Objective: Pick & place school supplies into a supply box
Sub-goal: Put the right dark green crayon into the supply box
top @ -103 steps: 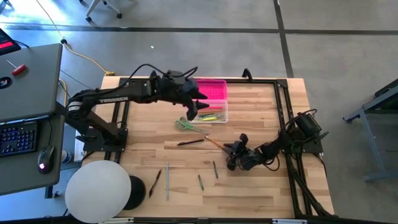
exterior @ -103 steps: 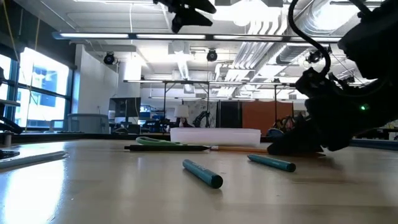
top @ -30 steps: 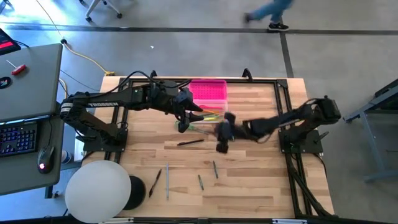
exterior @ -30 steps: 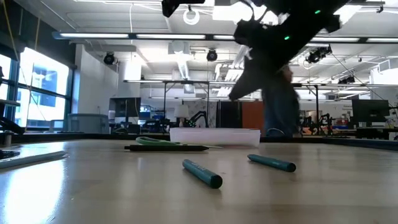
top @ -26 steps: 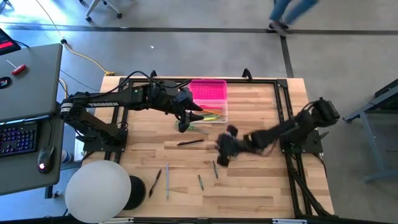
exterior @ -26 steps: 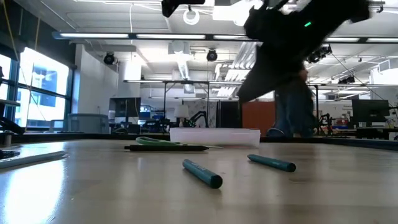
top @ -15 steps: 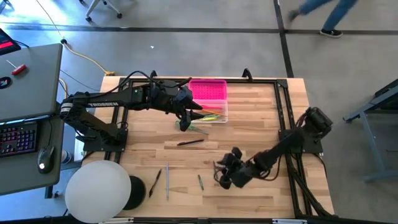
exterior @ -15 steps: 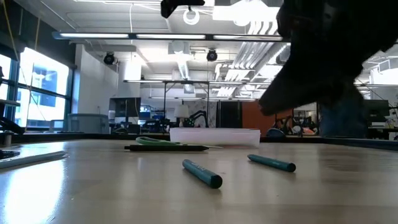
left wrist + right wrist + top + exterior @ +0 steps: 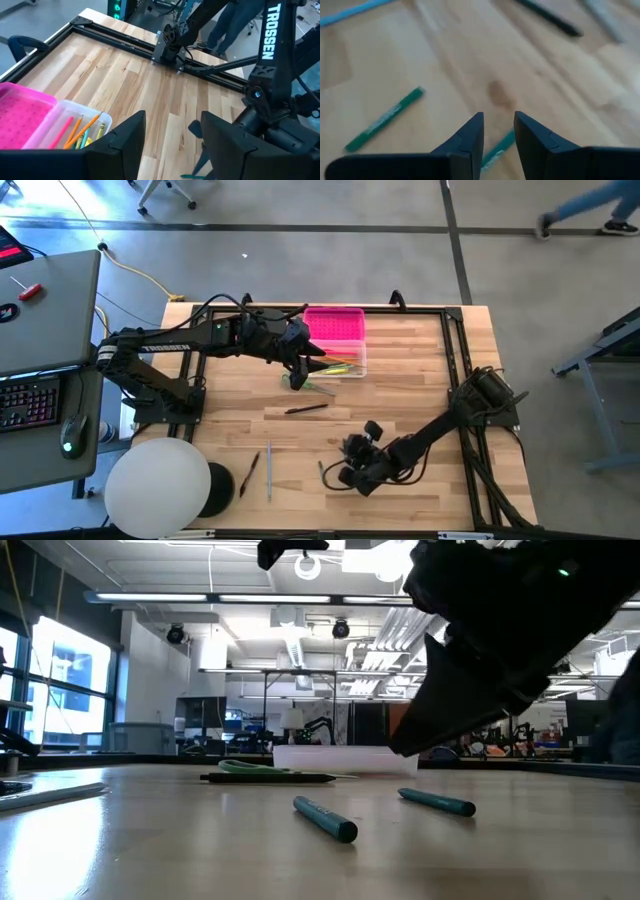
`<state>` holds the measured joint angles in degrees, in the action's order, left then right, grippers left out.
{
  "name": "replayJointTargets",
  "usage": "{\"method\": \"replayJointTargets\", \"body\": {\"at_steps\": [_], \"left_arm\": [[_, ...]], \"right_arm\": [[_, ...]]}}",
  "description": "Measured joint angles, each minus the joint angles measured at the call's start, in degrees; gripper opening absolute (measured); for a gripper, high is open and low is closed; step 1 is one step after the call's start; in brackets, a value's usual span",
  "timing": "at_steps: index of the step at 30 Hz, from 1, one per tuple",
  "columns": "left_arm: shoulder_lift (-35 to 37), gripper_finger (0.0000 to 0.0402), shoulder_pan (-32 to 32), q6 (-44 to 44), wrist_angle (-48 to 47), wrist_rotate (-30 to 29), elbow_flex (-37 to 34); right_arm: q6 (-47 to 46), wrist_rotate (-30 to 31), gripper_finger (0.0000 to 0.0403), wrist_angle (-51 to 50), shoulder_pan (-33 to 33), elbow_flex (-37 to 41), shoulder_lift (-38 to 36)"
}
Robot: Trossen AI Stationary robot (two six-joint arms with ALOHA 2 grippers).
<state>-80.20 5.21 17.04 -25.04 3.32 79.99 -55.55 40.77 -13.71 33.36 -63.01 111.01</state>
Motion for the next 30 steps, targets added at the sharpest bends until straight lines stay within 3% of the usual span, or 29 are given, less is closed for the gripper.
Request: {"method": "replayJointTargets", "body": {"at_steps": [5, 18, 30], "left_arm": [[0.0, 0.0223, 0.0, -0.1, 0.0, 0.1, 0.0], [0.0, 0.0223, 0.0, -0.2, 0.0, 0.1, 0.0], [0.0, 0.0223, 0.0, -0.2, -0.7, 0.1, 0.0]], "right_arm": [[-4.8, 0.0, 0.0087, -3.1, 0.0, -0.4, 0.0], [-6.0, -2.1, 0.0087, -2.3, -1.0, 0.2, 0.1], [-7.1, -2.9, 0.0086, -2.0, -2.0, 0.0, 4.7]]}}
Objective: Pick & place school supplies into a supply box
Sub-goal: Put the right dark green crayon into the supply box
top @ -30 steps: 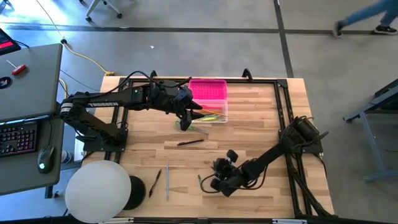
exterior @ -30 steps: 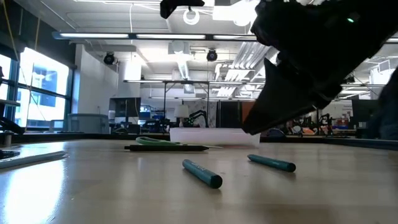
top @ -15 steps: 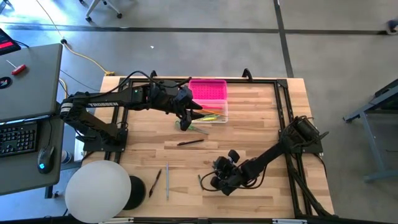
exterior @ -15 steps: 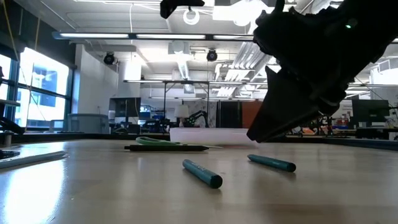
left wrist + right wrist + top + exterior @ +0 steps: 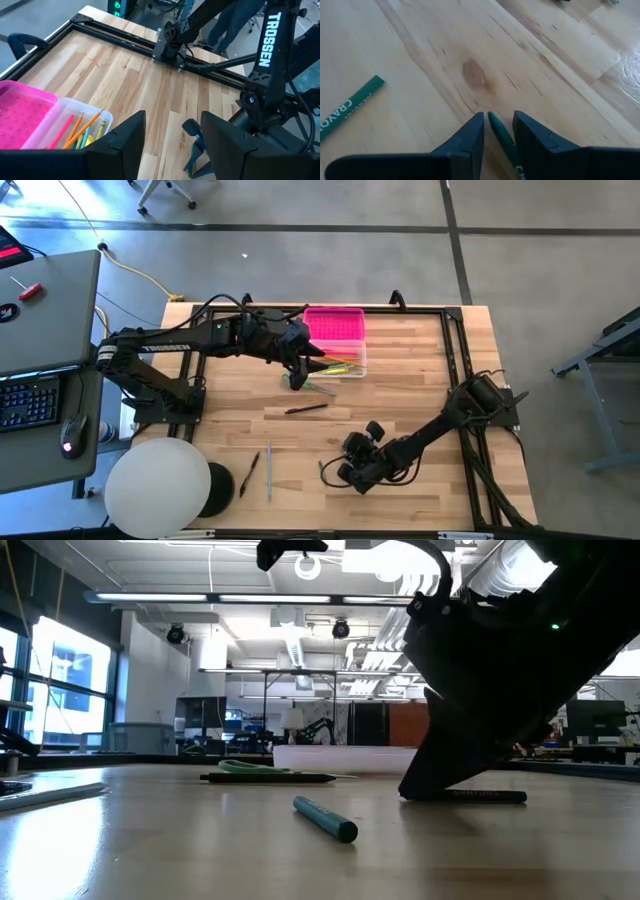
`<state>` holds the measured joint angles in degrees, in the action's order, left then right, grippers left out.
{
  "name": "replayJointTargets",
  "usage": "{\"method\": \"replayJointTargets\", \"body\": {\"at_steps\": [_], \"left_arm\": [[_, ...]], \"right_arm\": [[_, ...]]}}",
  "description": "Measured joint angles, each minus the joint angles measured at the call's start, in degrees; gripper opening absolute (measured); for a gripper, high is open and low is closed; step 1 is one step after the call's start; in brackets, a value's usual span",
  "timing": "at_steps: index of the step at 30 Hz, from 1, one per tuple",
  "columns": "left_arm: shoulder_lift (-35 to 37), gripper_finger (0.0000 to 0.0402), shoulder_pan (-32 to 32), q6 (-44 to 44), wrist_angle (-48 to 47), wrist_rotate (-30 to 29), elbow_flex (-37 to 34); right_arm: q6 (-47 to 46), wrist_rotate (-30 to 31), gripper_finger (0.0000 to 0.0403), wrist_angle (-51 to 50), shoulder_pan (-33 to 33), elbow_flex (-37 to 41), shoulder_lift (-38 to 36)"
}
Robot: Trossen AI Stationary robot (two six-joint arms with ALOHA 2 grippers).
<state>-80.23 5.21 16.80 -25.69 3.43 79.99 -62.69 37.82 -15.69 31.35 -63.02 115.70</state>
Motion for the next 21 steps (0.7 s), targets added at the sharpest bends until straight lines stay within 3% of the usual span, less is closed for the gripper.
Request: {"method": "replayJointTargets", "body": {"at_steps": [8, 11, 21], "left_arm": [[0.0, 0.0223, 0.0, -0.6, -0.3, 0.0, 0.0], [0.0, 0.0223, 0.0, -1.0, -0.3, 0.0, 0.0], [0.0, 0.0223, 0.0, -1.1, -1.5, 0.0, 0.0]], "right_arm": [[14.3, 0.1, 0.0028, -4.3, 0.3, 0.0, 0.1], [18.9, -0.2, 0.0008, -1.6, 0.4, 2.0, 0.0], [14.5, 4.1, 0.0052, 22.9, 3.5, 15.5, 0.0]]}}
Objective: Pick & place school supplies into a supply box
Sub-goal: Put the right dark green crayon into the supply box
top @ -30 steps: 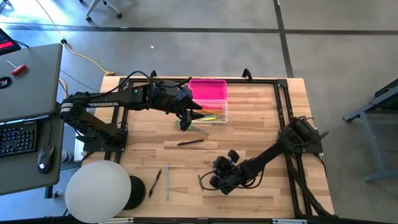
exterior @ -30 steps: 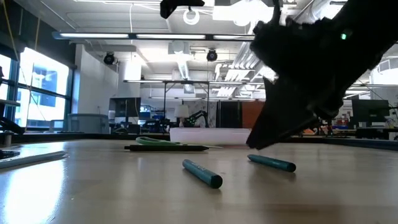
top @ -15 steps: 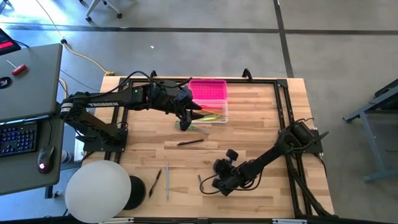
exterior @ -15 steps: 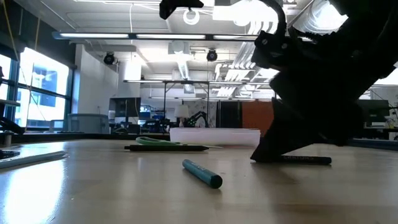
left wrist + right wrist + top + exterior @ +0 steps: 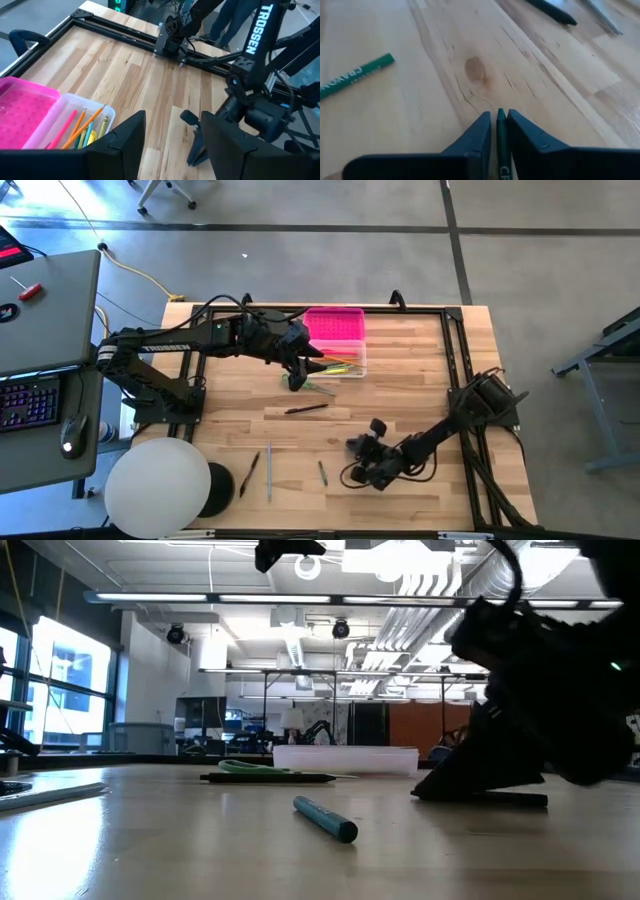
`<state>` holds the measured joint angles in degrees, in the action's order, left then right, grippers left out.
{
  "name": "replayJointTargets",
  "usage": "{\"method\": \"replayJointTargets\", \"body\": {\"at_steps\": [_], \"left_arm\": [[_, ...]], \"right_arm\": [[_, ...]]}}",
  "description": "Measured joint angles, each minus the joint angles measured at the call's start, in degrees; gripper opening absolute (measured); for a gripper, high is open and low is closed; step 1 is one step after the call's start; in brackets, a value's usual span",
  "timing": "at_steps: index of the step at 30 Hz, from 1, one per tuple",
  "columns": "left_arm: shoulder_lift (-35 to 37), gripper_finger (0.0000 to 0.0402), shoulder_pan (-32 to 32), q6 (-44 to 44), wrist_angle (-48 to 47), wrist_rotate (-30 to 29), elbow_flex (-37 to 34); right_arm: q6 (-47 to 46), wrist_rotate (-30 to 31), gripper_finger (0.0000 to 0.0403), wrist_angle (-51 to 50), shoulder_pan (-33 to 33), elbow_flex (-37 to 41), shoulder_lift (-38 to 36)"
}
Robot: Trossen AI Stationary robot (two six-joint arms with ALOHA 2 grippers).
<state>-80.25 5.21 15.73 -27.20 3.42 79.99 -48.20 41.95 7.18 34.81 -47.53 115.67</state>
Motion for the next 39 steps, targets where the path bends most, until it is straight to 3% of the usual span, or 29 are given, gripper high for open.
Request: {"method": "replayJointTargets", "body": {"at_steps": [3, 7, 13, 22, 26, 32, 39], "left_arm": [[0.0, 0.0223, 0.0, 0.0, 0.0, 0.0, 0.0], [0.0, 0.0223, 0.0, 0.0, 0.0, 0.0, 0.0], [0.0, 0.0223, 0.0, 0.0, 0.3, 0.0, 0.0], [0.0, 0.0223, 0.0, 0.0, 0.5, 0.0, 0.0], [0.0, 0.0223, 0.0, 0.0, 0.5, 0.0, 0.0], [0.0, 0.0223, 0.0, 0.0, 0.5, 0.0, 0.0], [0.0, 0.0223, 0.0, 0.0, 0.4, 0.0, 0.0]], "right_arm": [[3.7, 3.3, 0.0058, 7.9, 1.9, 3.3, 0.2], [3.4, 2.6, 0.0056, 13.4, 2.6, 6.6, 0.2], [2.5, 2.5, 0.0056, 14.5, 2.6, 8.1, 0.0], [6.2, 2.9, 0.0010, 15.2, 1.9, 8.3, 0.5], [7.0, 4.7, 0.0009, 16.4, 2.1, 8.3, 1.3], [21.4, 6.5, 0.0005, 22.5, 1.0, 9.0, -1.7], [45.6, 6.6, 0.0009, 20.7, -7.6, 8.9, -13.9]]}}
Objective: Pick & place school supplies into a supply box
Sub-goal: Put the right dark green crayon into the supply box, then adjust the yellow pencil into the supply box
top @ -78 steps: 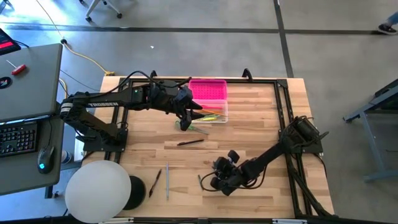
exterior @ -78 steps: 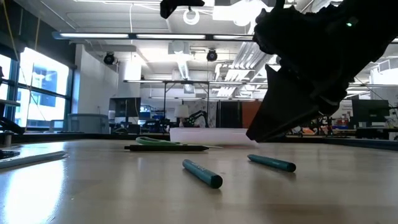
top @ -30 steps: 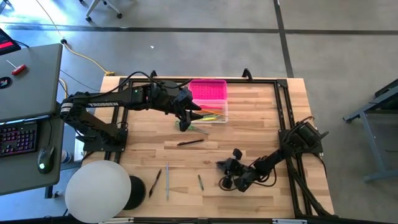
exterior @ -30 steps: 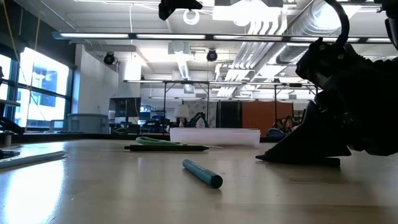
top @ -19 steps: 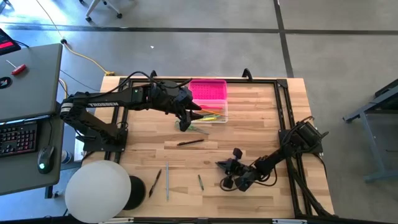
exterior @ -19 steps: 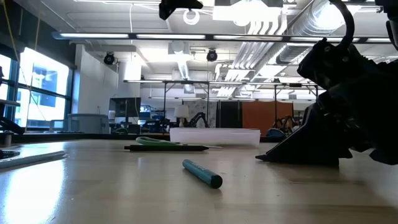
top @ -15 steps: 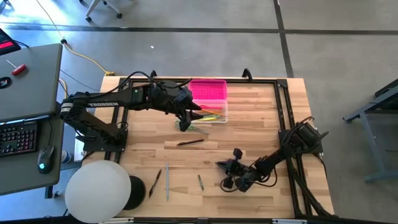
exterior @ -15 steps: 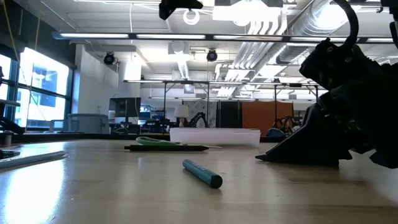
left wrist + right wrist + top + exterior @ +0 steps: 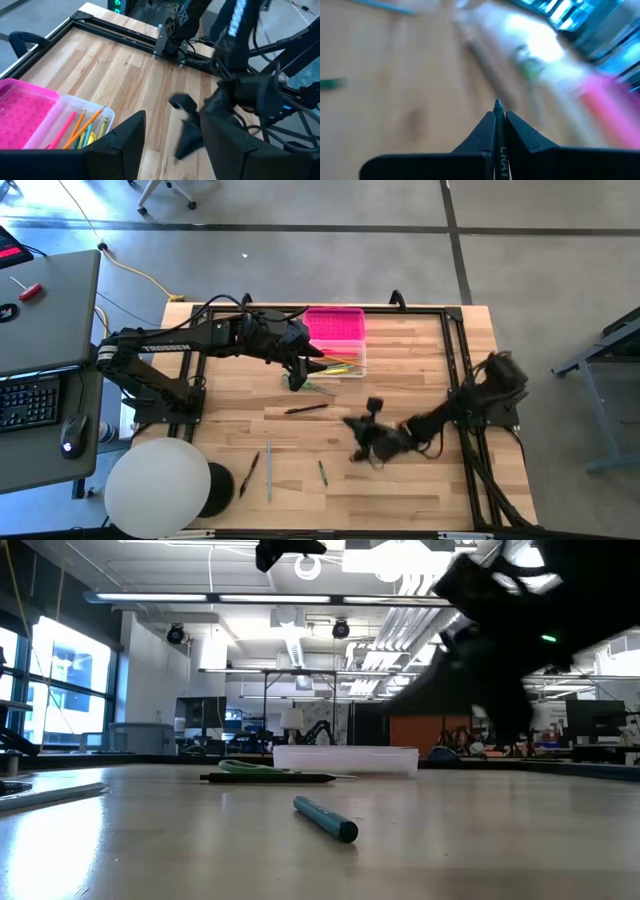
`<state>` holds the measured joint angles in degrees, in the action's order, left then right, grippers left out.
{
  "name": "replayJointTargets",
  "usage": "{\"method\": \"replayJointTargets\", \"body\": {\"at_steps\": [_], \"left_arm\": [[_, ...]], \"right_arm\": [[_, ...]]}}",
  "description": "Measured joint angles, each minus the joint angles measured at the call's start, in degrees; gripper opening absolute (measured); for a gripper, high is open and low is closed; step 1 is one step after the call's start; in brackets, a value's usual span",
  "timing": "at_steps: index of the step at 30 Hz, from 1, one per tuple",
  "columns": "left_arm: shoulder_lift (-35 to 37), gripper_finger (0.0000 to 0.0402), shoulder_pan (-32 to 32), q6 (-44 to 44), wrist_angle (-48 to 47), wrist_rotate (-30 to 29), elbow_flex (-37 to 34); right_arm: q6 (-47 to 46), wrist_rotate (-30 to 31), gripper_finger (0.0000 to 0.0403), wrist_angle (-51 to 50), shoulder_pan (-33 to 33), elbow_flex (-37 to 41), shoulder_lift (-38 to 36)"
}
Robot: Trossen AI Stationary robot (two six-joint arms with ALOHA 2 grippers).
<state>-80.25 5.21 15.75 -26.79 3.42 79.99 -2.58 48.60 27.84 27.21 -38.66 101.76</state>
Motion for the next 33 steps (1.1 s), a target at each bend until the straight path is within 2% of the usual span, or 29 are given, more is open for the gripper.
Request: {"method": "replayJointTargets", "body": {"at_steps": [2, 5, 10, 13, 19, 25, 29, 33], "left_arm": [[0.0, 0.0223, 0.0, 0.0, -0.2, 0.0, 0.0], [0.0, 0.0223, 0.0, 0.0, -0.3, 0.0, 0.0], [0.0, 0.0223, 0.0, 0.0, -0.4, 0.0, 0.0], [0.0, 0.0223, 0.0, 0.0, -0.4, 0.0, 0.0], [0.0, 0.0223, 0.0, 0.0, -0.4, 0.0, 0.0], [0.0, 0.0223, 0.0, -0.2, -0.4, 0.0, 0.0], [0.0, 0.0223, 0.0, -0.5, -0.4, 0.0, 0.0], [0.0, 0.0223, 0.0, -0.5, -0.4, 0.0, 0.0]], "right_arm": [[6.8, -2.5, 0.0007, 0.0, -4.5, 0.0, -3.2], [13.6, -10.2, 0.0006, 0.3, -13.2, 0.0, -7.3], [14.6, -28.4, 0.0011, 0.3, -28.5, -0.1, -7.6], [15.0, -34.8, 0.0013, 0.7, -34.3, -0.1, -5.2], [17.6, -35.9, 0.0014, 1.8, -38.6, -0.1, -2.1], [16.5, -38.6, 0.0049, 2.1, -40.3, -0.1, -1.9], [16.6, -38.5, 0.0075, 1.5, -40.8, -0.1, -1.9], [16.6, -35.0, 0.0094, 0.7, -40.8, -0.2, -1.9]]}}
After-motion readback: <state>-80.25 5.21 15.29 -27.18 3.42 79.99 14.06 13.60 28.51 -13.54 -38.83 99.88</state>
